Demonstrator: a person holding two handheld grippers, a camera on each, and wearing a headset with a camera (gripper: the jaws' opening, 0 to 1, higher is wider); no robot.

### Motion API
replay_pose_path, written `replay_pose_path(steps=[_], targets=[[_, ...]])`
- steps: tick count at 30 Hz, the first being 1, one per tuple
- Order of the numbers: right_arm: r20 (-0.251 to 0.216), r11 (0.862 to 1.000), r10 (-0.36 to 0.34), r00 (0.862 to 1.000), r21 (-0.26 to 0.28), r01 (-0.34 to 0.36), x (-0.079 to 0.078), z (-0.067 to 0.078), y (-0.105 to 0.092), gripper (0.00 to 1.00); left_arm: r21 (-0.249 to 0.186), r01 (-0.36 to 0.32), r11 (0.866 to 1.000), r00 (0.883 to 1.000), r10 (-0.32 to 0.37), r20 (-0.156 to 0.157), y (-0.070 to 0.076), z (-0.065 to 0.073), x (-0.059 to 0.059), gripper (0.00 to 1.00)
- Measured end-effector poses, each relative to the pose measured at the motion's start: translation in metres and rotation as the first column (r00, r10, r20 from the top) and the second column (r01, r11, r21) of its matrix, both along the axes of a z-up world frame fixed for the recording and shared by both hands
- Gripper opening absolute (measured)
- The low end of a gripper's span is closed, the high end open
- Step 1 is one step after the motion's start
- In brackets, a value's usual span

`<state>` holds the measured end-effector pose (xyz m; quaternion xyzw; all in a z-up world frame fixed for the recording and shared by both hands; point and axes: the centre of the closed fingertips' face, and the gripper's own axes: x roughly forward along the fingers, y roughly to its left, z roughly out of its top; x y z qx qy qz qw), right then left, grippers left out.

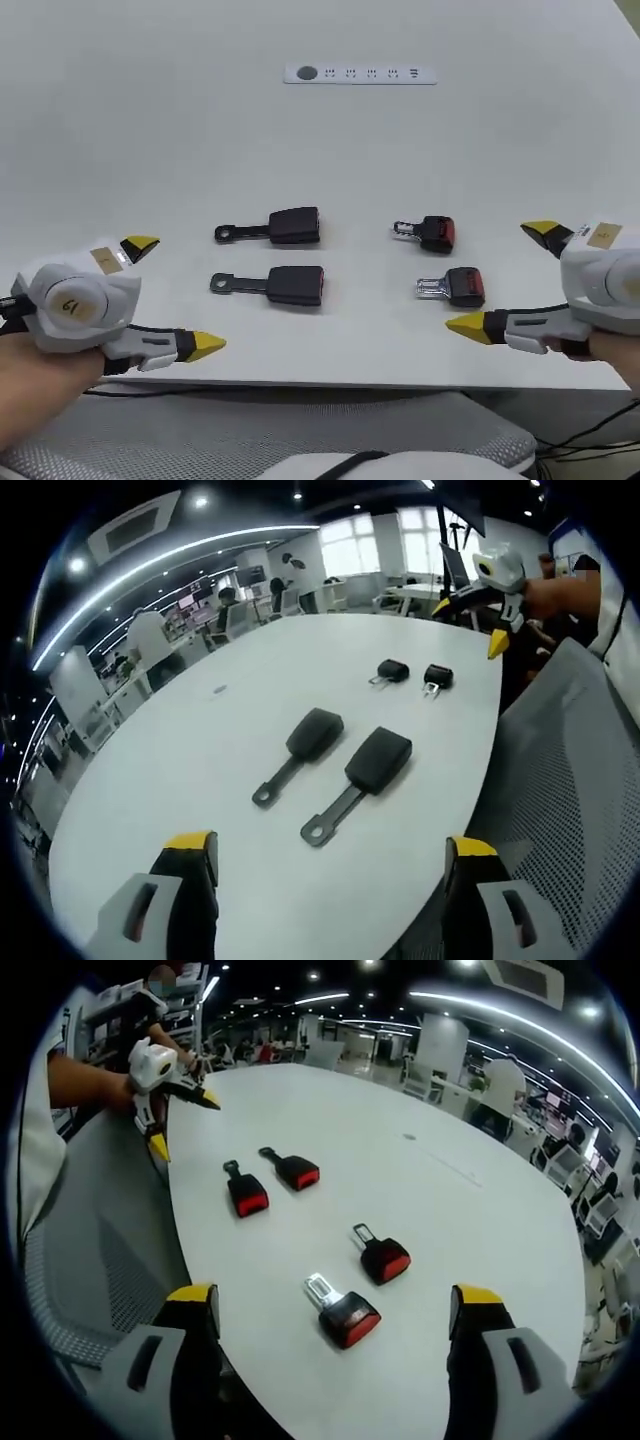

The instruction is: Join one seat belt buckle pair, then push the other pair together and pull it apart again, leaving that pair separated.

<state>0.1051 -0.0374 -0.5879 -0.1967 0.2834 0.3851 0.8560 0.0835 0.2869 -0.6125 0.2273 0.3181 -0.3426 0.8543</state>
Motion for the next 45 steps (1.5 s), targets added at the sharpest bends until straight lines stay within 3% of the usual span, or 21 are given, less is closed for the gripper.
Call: replay_pose_path(steps=[5, 11, 16, 25, 28, 31, 33, 37, 39, 43, 45], targets=[[-0.002, 1.000, 0.000, 1.000, -0.004, 0.000, -0.001, 0.003, -0.001, 0.94, 0.000, -0.023, 1.000, 1.000, 0.023, 0.001, 0.006, 0.009, 0.002, 0.95], [0.001, 1.000, 0.011, 1.000, -0.011, -0.011, -0.002, 0.002, 0.000, 0.93, -0.020, -0.051, 0.999, 0.999, 0.050, -0.004, 0.009, 0.008, 0.003, 0.92], [0.004, 0.997, 0.045, 0.999, -0.055, -0.044, -0.005, -0.001, -0.002, 0.90, -0.023, -0.042, 0.999, 0.999, 0.042, 0.001, 0.009, 0.008, 0.003, 0.91], [-0.004, 0.996, 0.062, 0.998, -0.067, -0.062, -0.003, -0.001, -0.004, 0.81, 0.025, 0.019, 1.000, 1.000, -0.019, -0.009, 0.009, 0.004, 0.002, 0.86], [-0.005, 0.995, 0.070, 0.998, -0.069, -0.070, 0.001, -0.004, -0.005, 0.79, 0.020, 0.038, 0.999, 0.999, -0.038, -0.005, -0.001, 0.007, 0.005, 0.85], [-0.004, 0.993, 0.088, 0.996, -0.084, -0.088, 0.002, -0.009, -0.005, 0.76, 0.044, 0.108, 0.993, 0.994, -0.107, -0.028, -0.012, 0.003, 0.004, 0.80], [-0.003, 0.992, 0.101, 0.995, -0.080, -0.101, 0.004, -0.011, -0.005, 0.72, 0.050, 0.119, 0.992, 0.993, -0.118, -0.027, -0.015, 0.003, 0.007, 0.80], [-0.026, 0.992, 0.117, 0.993, -0.046, -0.118, 0.007, -0.013, -0.002, 0.67, 0.061, 0.149, 0.987, 0.989, -0.150, 0.006, -0.025, 0.008, 0.018, 0.78], [-0.031, 0.989, 0.132, 0.991, -0.060, -0.134, 0.007, -0.015, -0.001, 0.64, 0.065, 0.165, 0.984, 0.986, -0.167, 0.013, -0.031, 0.010, 0.023, 0.77], [-0.050, 0.979, 0.174, 0.983, -0.099, -0.179, 0.007, -0.022, 0.001, 0.60, 0.072, 0.210, 0.975, 0.978, -0.210, -0.006, -0.042, 0.008, 0.024, 0.73], [-0.079, 0.972, 0.196, 0.977, -0.119, -0.204, 0.005, -0.027, 0.001, 0.56, 0.061, 0.260, 0.964, 0.965, -0.258, -0.040, -0.051, 0.004, 0.021, 0.66]])
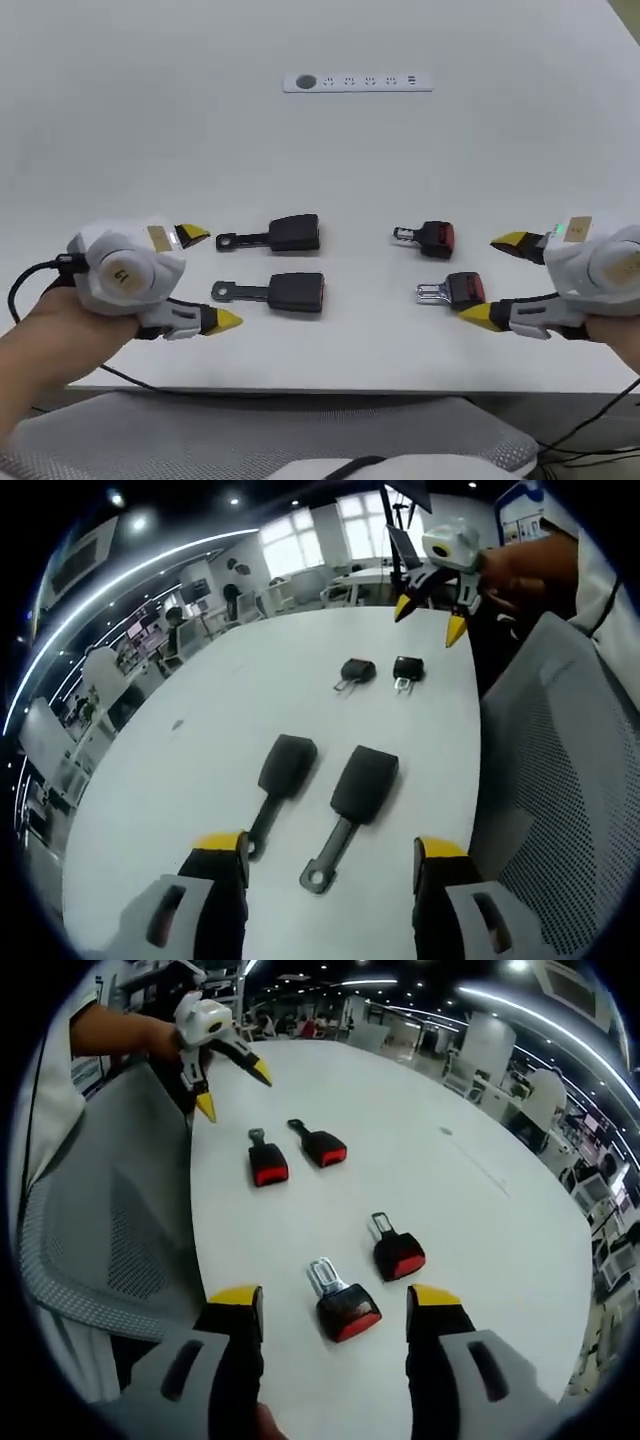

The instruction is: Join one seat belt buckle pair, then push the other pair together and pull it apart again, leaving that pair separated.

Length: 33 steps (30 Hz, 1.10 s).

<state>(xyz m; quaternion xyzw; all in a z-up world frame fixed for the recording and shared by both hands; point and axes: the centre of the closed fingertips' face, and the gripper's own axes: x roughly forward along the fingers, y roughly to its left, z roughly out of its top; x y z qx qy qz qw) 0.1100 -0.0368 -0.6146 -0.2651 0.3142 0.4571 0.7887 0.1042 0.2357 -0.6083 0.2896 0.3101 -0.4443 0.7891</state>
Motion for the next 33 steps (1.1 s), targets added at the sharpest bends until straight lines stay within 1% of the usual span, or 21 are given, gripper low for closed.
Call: replay_pose_path(steps=[1, 2, 3, 4, 6, 7, 9, 10, 13, 15, 17, 19, 21, 23, 26, 29, 31, 33], targets=[[0.000, 1.000, 0.006, 1.000, -0.005, -0.006, 0.001, -0.002, 0.000, 0.54, 0.012, 0.026, 1.000, 1.000, -0.026, -0.002, -0.002, -0.003, 0.000, 0.62], [0.000, 1.000, 0.011, 1.000, -0.011, -0.011, 0.001, -0.004, 0.000, 0.53, 0.018, 0.050, 0.999, 0.999, -0.050, 0.000, -0.005, -0.005, 0.001, 0.60], [-0.007, 1.000, 0.018, 1.000, -0.018, -0.018, 0.002, -0.009, -0.001, 0.51, 0.018, 0.047, 0.999, 0.999, -0.046, -0.009, -0.006, -0.008, 0.002, 0.60], [-0.010, 0.999, 0.023, 1.000, -0.025, -0.023, 0.002, -0.010, -0.001, 0.51, 0.019, 0.061, 0.998, 0.998, -0.061, -0.014, -0.010, -0.010, 0.003, 0.60], [-0.014, 0.998, 0.040, 0.999, -0.042, -0.040, 0.001, -0.013, -0.002, 0.49, 0.025, 0.083, 0.996, 0.996, -0.083, -0.014, -0.015, -0.012, 0.002, 0.58], [-0.015, 0.997, 0.052, 0.999, -0.053, -0.053, 0.001, -0.015, -0.002, 0.49, 0.035, 0.089, 0.995, 0.996, -0.088, -0.021, -0.016, -0.015, 0.003, 0.58], [-0.015, 0.995, 0.068, 0.998, -0.069, -0.068, 0.001, -0.017, -0.003, 0.49, 0.052, 0.117, 0.992, 0.993, -0.117, -0.017, -0.019, -0.020, 0.005, 0.58], [-0.016, 0.994, 0.077, 0.997, -0.077, -0.078, 0.000, -0.017, -0.003, 0.48, 0.058, 0.123, 0.991, 0.992, -0.122, -0.022, -0.020, -0.022, 0.005, 0.58], [-0.033, 0.991, 0.093, 0.995, -0.092, -0.095, 0.001, -0.022, -0.004, 0.47, 0.077, 0.147, 0.986, 0.989, -0.145, -0.030, -0.025, -0.030, 0.007, 0.59], [-0.051, 0.992, 0.091, 0.995, -0.087, -0.096, 0.001, -0.024, -0.003, 0.44, 0.079, 0.160, 0.984, 0.987, -0.158, -0.035, -0.028, -0.033, 0.009, 0.58], [-0.058, 0.991, 0.093, 0.994, -0.086, -0.098, 0.006, -0.028, -0.003, 0.43, 0.083, 0.164, 0.983, 0.986, -0.162, -0.037, -0.029, -0.037, 0.011, 0.57], [-0.071, 0.988, 0.106, 0.992, -0.102, -0.113, 0.008, -0.036, -0.005, 0.43, 0.074, 0.167, 0.983, 0.985, -0.164, -0.048, -0.031, -0.039, 0.013, 0.56], [-0.069, 0.984, 0.122, 0.990, -0.125, -0.130, 0.009, -0.037, -0.006, 0.43, 0.074, 0.165, 0.984, 0.985, -0.160, -0.070, -0.032, -0.043, 0.013, 0.54], [-0.083, 0.984, 0.123, 0.989, -0.121, -0.132, 0.010, -0.046, -0.006, 0.42, 0.074, 0.176, 0.982, 0.983, -0.171, -0.073, -0.034, -0.045, 0.014, 0.51], [-0.100, 0.980, 0.132, 0.986, -0.139, -0.145, 0.009, -0.053, -0.007, 0.41, 0.067, 0.186, 0.980, 0.980, -0.180, -0.088, -0.038, -0.046, 0.013, 0.48], [-0.109, 0.976, 0.141, 0.984, -0.151, -0.156, 0.008, -0.055, -0.008, 0.41, 0.068, 0.201, 0.977, 0.976, -0.194, -0.097, -0.043, -0.047, 0.013, 0.45], [-0.110, 0.975, 0.144, 0.984, -0.154, -0.160, 0.008, -0.054, -0.008, 0.41, 0.081, 0.202, 0.976, 0.974, -0.191, -0.124, -0.042, -0.053, 0.014, 0.42], [-0.107, 0.973, 0.147, 0.983, -0.162, -0.163, 0.010, -0.054, -0.008, 0.41, 0.085, 0.214, 0.973, 0.972, -0.203, -0.119, -0.043, -0.055, 0.015, 0.42]])
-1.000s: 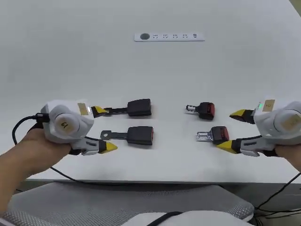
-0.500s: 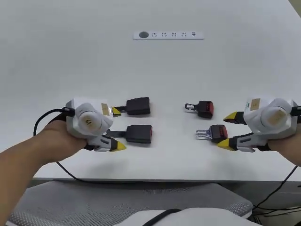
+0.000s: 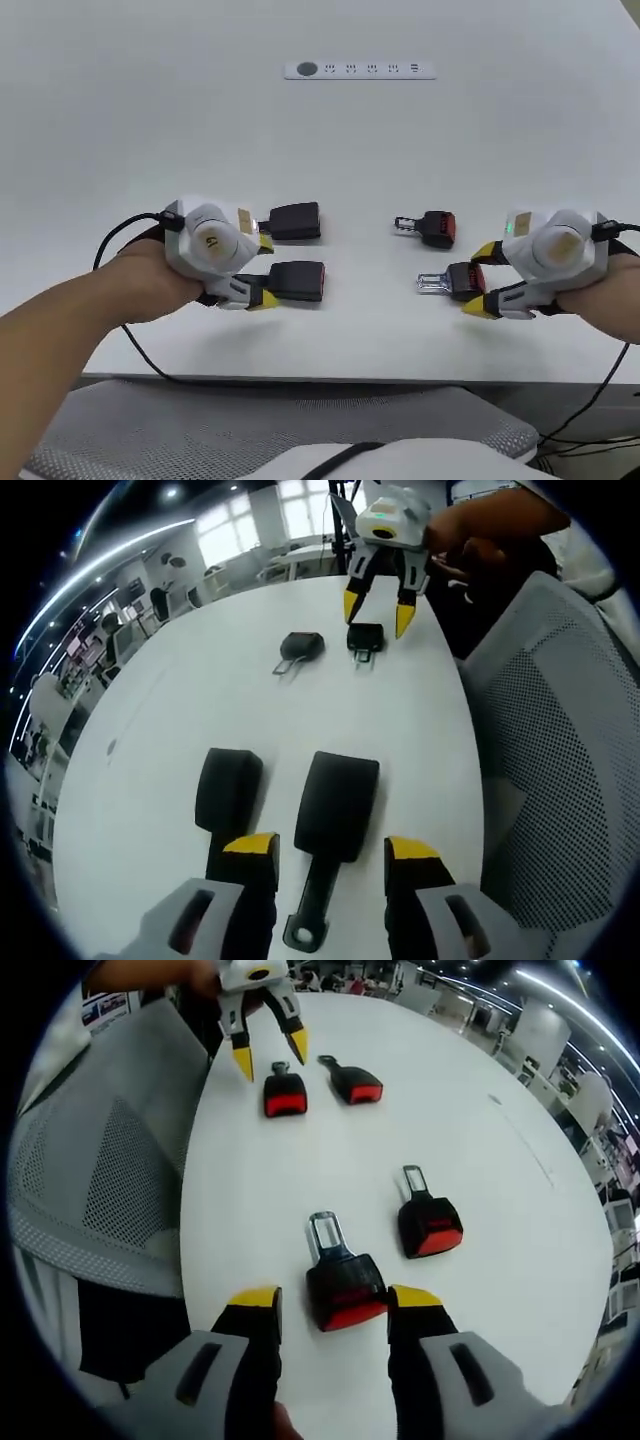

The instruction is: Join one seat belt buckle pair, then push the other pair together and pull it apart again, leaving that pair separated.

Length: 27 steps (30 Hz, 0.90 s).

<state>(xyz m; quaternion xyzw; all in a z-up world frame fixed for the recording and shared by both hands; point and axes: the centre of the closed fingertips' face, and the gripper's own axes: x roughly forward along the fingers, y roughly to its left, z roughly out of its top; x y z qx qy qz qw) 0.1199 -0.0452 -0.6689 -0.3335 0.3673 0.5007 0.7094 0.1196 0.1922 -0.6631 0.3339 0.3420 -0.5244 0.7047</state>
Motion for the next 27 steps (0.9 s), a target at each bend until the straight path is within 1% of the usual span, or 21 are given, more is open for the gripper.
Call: replay_pose_path(steps=[4, 7, 9, 12, 14, 15, 16, 18, 19, 23, 27], targets=[[-0.001, 1.000, 0.007, 1.000, -0.013, -0.007, 0.006, -0.003, 0.000, 0.41, -0.005, 0.015, 1.000, 1.000, -0.015, -0.009, -0.005, -0.001, 0.002, 0.41], [-0.005, 0.999, 0.028, 1.000, -0.039, -0.028, 0.006, -0.006, -0.002, 0.41, -0.004, 0.034, 0.999, 0.999, -0.034, -0.013, -0.009, -0.002, 0.004, 0.40], [-0.009, 0.998, 0.038, 0.999, -0.051, -0.038, 0.006, -0.007, -0.002, 0.40, -0.004, 0.044, 0.999, 0.999, -0.044, -0.019, -0.011, 0.000, 0.002, 0.38], [-0.020, 0.996, 0.053, 0.998, -0.068, -0.054, 0.007, -0.011, -0.002, 0.40, -0.002, 0.060, 0.998, 0.997, -0.060, -0.041, -0.011, -0.002, 0.002, 0.37], [-0.032, 0.995, 0.063, 0.997, -0.074, -0.066, 0.006, -0.012, -0.002, 0.39, -0.001, 0.071, 0.997, 0.997, -0.071, -0.044, -0.013, -0.002, 0.001, 0.36], [-0.043, 0.994, 0.067, 0.997, -0.080, -0.070, 0.006, -0.016, -0.002, 0.39, 0.004, 0.074, 0.997, 0.996, -0.074, -0.047, -0.013, -0.003, 0.000, 0.35], [-0.048, 0.994, 0.069, 0.996, -0.084, -0.073, 0.007, -0.017, -0.003, 0.38, 0.013, 0.084, 0.996, 0.995, -0.084, -0.047, -0.012, -0.005, 0.000, 0.35], [-0.074, 0.993, 0.072, 0.995, -0.086, -0.078, 0.004, -0.018, -0.003, 0.35, 0.024, 0.097, 0.995, 0.994, -0.096, -0.053, -0.011, -0.008, -0.002, 0.34], [-0.085, 0.992, 0.080, 0.993, -0.093, -0.088, 0.003, -0.020, -0.004, 0.33, 0.038, 0.108, 0.993, 0.993, -0.106, -0.054, -0.010, -0.010, -0.002, 0.34], [-0.105, 0.987, 0.104, 0.989, -0.114, -0.116, 0.003, -0.024, -0.006, 0.34, 0.047, 0.108, 0.993, 0.993, -0.105, -0.057, -0.009, -0.012, 0.000, 0.32], [-0.133, 0.988, 0.103, 0.986, -0.104, -0.117, 0.004, -0.025, -0.007, 0.34, 0.059, 0.113, 0.992, 0.992, -0.109, -0.056, -0.008, -0.016, 0.001, 0.32]])
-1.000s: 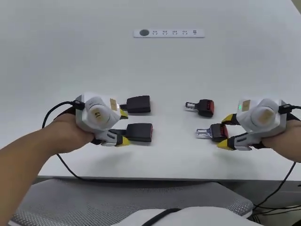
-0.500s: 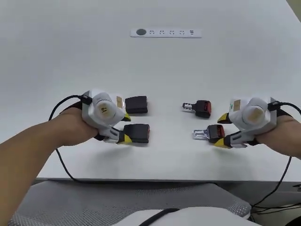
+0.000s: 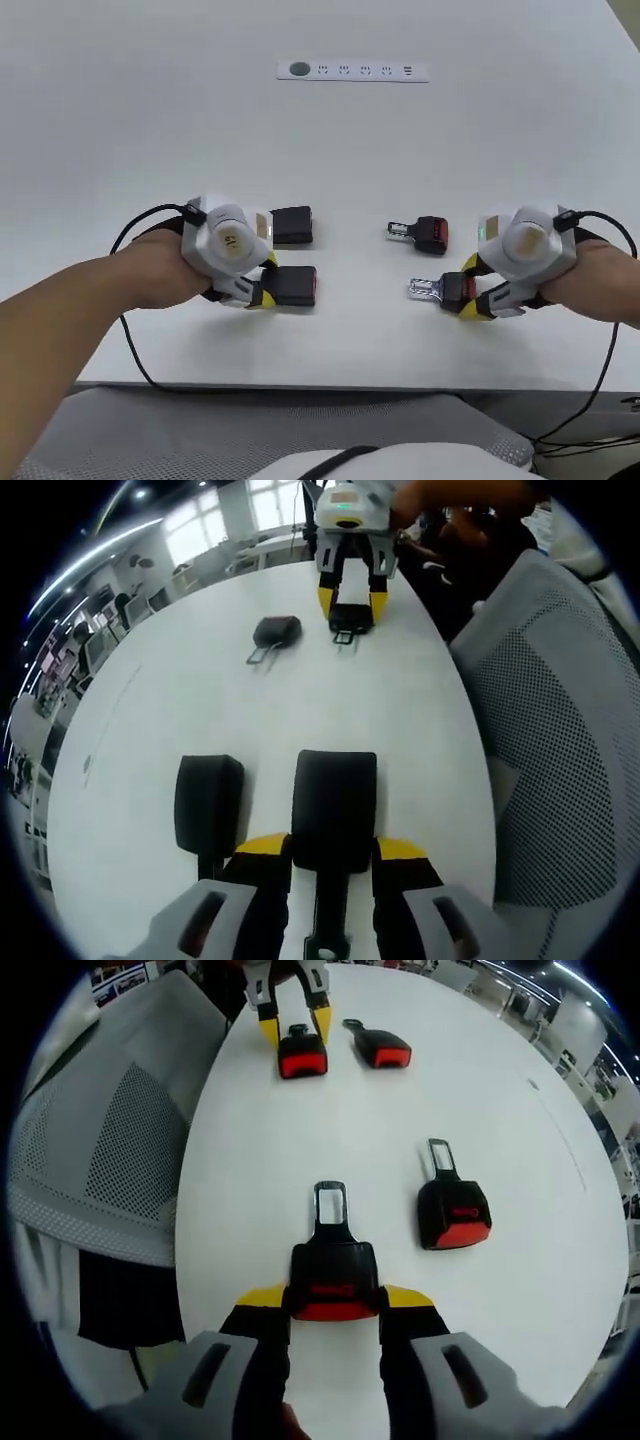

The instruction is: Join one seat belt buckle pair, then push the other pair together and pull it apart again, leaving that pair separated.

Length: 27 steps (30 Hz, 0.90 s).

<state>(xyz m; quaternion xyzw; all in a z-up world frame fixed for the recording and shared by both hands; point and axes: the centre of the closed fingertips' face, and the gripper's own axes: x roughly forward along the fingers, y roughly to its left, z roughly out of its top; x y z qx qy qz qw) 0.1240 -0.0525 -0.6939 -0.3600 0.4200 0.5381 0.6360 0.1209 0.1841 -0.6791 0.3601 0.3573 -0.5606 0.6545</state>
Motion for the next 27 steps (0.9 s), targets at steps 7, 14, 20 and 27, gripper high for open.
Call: replay_pose_path(steps=[7, 14, 20, 27], targets=[[-0.021, 1.000, -0.011, 1.000, -0.004, 0.011, -0.002, -0.001, 0.002, 0.33, 0.010, 0.010, 1.000, 1.000, -0.010, -0.014, 0.001, -0.004, 0.000, 0.32], [-0.014, 1.000, -0.006, 1.000, -0.011, 0.006, -0.005, 0.000, 0.002, 0.33, 0.008, 0.005, 1.000, 1.000, -0.005, -0.028, 0.001, -0.007, -0.001, 0.32], [-0.014, 1.000, 0.000, 1.000, -0.008, 0.000, -0.004, -0.001, 0.004, 0.33, 0.037, 0.009, 0.999, 0.999, -0.008, -0.037, -0.002, -0.006, -0.003, 0.32], [-0.008, 1.000, -0.007, 1.000, 0.014, 0.007, -0.002, 0.000, 0.015, 0.33, 0.026, -0.005, 1.000, 0.999, 0.007, -0.050, 0.002, -0.009, -0.001, 0.31]])
